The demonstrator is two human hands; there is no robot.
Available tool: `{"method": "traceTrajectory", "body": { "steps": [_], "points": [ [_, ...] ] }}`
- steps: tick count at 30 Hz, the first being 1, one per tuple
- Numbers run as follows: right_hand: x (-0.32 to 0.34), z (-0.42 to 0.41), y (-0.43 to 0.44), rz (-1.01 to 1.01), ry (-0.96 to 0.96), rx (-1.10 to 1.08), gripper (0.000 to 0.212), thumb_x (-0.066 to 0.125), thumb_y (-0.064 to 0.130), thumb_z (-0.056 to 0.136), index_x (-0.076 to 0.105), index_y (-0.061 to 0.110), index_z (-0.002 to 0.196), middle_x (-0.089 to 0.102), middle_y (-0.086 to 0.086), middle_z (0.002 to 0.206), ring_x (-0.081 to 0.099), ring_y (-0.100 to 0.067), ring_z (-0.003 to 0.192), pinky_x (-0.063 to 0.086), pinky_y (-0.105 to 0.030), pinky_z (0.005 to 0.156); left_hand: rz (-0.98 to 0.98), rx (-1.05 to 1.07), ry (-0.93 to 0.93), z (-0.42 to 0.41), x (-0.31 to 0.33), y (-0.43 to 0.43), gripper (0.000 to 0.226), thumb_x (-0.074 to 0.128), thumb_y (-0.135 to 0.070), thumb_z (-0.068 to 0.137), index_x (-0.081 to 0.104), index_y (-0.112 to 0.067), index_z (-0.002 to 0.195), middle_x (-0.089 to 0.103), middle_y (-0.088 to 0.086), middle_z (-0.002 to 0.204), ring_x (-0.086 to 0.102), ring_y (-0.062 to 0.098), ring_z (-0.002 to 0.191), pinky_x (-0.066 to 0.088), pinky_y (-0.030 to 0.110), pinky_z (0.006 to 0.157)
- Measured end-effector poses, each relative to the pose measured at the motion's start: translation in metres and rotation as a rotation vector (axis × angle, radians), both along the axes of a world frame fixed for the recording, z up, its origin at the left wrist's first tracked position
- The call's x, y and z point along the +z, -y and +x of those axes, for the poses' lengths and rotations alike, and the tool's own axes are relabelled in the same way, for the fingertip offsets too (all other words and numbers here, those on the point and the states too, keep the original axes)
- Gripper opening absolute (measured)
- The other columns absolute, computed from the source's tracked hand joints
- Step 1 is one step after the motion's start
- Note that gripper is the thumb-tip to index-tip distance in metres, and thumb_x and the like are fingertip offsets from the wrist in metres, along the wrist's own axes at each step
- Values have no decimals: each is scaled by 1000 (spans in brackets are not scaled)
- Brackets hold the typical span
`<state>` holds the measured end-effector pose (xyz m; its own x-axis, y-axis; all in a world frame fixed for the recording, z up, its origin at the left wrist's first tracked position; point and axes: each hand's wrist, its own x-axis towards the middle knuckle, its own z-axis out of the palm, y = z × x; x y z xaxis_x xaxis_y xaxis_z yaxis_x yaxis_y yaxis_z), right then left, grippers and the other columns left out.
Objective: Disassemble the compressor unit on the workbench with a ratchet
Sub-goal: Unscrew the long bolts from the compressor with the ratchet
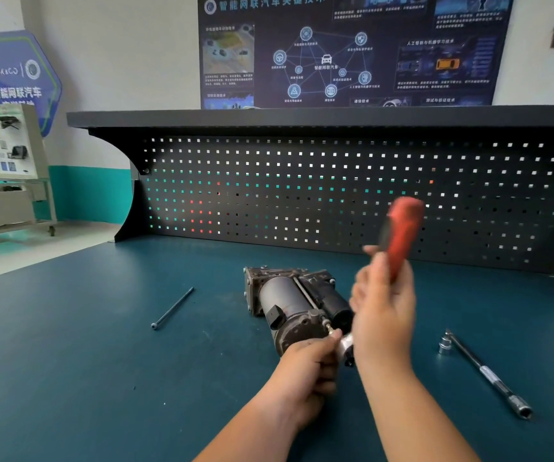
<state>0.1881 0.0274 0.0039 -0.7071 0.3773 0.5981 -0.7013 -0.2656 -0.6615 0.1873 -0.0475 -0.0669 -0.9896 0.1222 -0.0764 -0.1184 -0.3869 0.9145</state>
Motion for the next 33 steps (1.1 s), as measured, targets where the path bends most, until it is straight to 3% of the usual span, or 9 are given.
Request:
{"method": "traceTrajectory", "body": {
  "steps": [2,5,9,13,18,21,23,27,33],
  "points": [
    [3,-11,-15,-311,206,6,20,41,33,100,51,23,85,36,14,50,29,0,38,24,-14,38,32,3,12,2,2,0,45,61,-19,88,45,-21,47,29,-8,48,22,2,35,12,13,34],
    [-3,-22,-32,-671,491,86,28,38,42,99,47,24,80,31,8,56,27,-4,34,21,-18,39,69,3,1,0,3,1,47,61,-22,88,47,-20,43,30,-9,46,22,1,34,13,13,32],
    [-8,-26,-34,-718,520,83,29,38,45,98,48,24,80,33,10,50,28,-5,34,22,-19,40,75,-35,12,2,5,2,51,61,-25,88,55,-18,37,31,-11,45,22,1,34,12,13,33],
    [5,-14,-17,-411,244,-7,21,39,35,100,49,25,85,36,15,47,30,-1,38,25,-15,38,84,-42,32,2,5,1,53,62,-22,88,51,-18,37,29,-9,45,21,1,34,13,12,32],
    [-6,10,10,413,-180,-159,22,50,52,81,53,31,89,54,18,59,47,-1,51,36,-14,50,23,-36,71,-6,-2,2,27,63,-9,78,49,-17,56,35,-4,47,25,6,40,17,16,40],
    [-17,15,23,796,-370,-197,35,50,47,85,62,20,103,63,16,74,58,-6,66,46,-23,63,260,-35,-9,-4,-2,-3,3,61,-12,66,59,-12,63,49,4,54,48,14,47,37,22,47],
    [-18,14,25,823,-386,-198,39,48,49,85,62,19,105,64,13,78,60,-8,70,46,-27,64,377,-28,-61,-4,-2,-4,7,61,-16,69,61,-10,67,53,5,56,53,15,49,43,24,47],
    [-10,8,14,407,-191,-149,24,48,54,80,53,31,86,55,17,60,48,1,53,36,-14,53,49,-1,-9,-5,-3,-1,19,58,-4,78,52,-13,62,39,1,52,30,9,44,18,20,45],
    [1,-21,-32,-583,457,83,27,40,42,99,49,24,80,34,11,53,29,-3,36,23,-17,38,98,4,4,-2,1,-1,45,62,-23,88,48,-22,45,30,-9,46,22,2,35,15,13,32]
  ]
}}
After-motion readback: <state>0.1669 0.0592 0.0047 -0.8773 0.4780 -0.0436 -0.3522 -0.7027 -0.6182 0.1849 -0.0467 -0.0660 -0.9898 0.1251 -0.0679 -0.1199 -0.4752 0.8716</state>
